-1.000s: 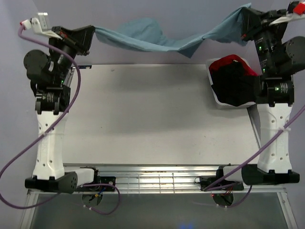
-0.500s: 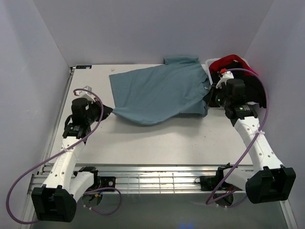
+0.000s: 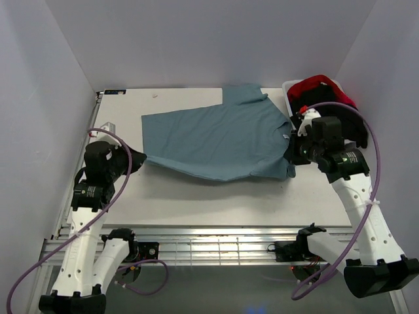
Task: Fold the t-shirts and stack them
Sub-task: Flatten out the tshirt
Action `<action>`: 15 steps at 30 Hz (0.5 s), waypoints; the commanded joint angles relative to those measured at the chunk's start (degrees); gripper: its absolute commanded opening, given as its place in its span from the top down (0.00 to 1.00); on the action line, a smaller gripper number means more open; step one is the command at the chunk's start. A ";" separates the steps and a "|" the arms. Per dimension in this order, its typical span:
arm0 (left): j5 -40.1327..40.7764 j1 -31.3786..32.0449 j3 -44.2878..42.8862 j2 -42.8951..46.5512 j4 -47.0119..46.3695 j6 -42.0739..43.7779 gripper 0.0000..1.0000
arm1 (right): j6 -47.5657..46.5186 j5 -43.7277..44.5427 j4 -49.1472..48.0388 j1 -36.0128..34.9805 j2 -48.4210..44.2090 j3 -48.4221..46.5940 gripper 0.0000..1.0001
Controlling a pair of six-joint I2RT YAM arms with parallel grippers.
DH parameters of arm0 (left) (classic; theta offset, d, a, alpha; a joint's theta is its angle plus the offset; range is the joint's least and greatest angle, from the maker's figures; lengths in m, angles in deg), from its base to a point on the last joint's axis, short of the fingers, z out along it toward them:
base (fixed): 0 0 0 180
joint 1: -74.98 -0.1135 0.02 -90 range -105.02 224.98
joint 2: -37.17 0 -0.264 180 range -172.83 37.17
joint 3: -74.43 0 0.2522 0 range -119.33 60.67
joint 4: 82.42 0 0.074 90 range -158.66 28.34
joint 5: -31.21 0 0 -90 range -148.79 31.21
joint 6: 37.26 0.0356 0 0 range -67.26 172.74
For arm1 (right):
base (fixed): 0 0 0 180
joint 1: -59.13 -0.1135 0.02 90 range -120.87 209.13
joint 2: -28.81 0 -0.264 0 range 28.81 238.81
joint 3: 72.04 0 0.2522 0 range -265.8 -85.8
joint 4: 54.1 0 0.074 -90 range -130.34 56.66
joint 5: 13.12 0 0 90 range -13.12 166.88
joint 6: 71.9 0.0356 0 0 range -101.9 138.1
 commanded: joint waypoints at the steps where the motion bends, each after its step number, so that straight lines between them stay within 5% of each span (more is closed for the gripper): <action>1: 1.91 -0.30 -1.88 0.24 6.87 0.92 0.94 | -2.08 0.56 10.40 -1.47 -2.00 2.37 0.75; 3: 2.87 -0.21 -2.93 2.34 7.76 0.57 0.82 | -2.43 0.39 11.38 -1.55 -3.68 0.72 0.61; 4: 3.40 -0.30 -3.63 2.97 8.37 0.48 0.53 | -2.44 -0.31 11.90 -1.64 -5.08 -0.43 0.26; 5: 4.80 -0.21 -4.42 3.50 9.59 0.48 0.36 | -2.17 -0.14 12.52 -1.56 -5.79 -2.00 0.11; 7: 6.38 -0.21 -6.88 4.72 10.39 0.13 0.23 | -0.77 -0.31 11.65 -1.55 -7.63 -5.86 0.02; 12: 9.20 -0.21 -9.62 6.22 7.60 -3.20 0.22 | -0.06 -7.60 3.06 -1.55 -8.61 -5.37 0.03; 15: 7.64 -0.30 -7.25 6.58 0.75 -4.62 0.34 | 0.55 -7.26 -3.26 -1.64 -6.24 -1.59 0.04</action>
